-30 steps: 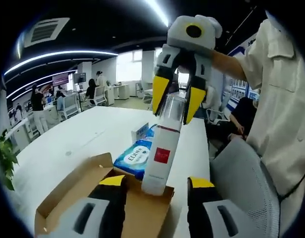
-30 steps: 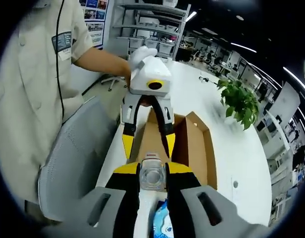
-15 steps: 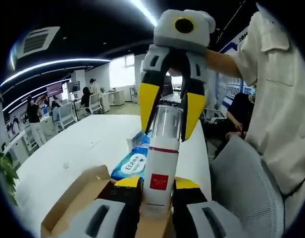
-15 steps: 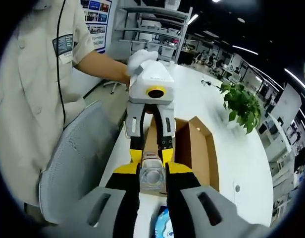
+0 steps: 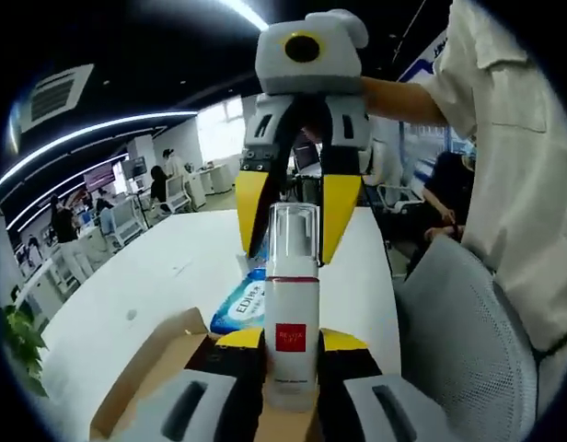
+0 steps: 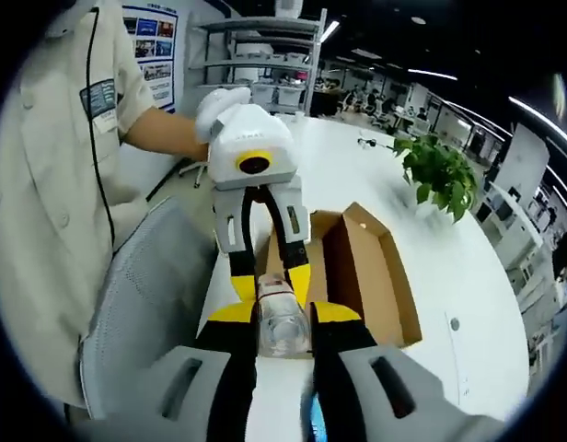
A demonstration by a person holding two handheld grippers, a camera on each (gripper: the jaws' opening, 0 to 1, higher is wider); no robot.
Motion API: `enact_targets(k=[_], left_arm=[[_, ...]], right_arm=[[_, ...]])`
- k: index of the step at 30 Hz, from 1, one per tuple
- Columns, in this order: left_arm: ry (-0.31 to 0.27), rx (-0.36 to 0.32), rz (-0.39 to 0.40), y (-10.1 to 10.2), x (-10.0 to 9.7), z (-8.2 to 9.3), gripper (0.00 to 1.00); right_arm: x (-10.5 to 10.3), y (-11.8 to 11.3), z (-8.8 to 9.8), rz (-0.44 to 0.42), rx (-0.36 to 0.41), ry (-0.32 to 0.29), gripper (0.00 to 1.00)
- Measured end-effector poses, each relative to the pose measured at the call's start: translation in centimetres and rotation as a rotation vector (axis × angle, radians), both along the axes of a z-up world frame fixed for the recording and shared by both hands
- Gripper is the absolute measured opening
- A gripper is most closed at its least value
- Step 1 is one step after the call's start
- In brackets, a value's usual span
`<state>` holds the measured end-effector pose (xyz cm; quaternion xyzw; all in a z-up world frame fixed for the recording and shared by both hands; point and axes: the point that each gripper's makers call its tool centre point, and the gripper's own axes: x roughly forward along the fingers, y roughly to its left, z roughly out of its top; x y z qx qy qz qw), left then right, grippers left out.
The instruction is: Operate the shoe box by opening the lid, removing the specified soft item, and placing it in the target area until the item is outside and the box remains undamaged.
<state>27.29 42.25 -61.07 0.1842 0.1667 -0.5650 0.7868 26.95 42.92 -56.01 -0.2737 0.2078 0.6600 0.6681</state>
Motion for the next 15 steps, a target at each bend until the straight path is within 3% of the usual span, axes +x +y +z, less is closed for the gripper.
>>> enact_targets(k=[8,10,13,15], left_arm=[[-0.014,0.005,0.011,0.0,0.1,-0.4,0.20],[-0.013,0.002,0.013,-0.1,0.0,-0.4,0.20],[-0.016,0.000,0.024,0.0,0.2,-0.6,0.20],[-0.020,0.006,0.036,0.3,0.5,-0.8,0.20]], right_arm=[[0.9,-0.5,-0.3,-0.122,0.039,0.046,0.24],[0.7,-0.5,-0.3,-0.159,0.066,0.097,0.23],[1.2,-0.9,-0.1,-0.192,0.081,0.092,0.24],[1.4,-1.0,0.3,-0.226,0.105,0.126,0.25]])
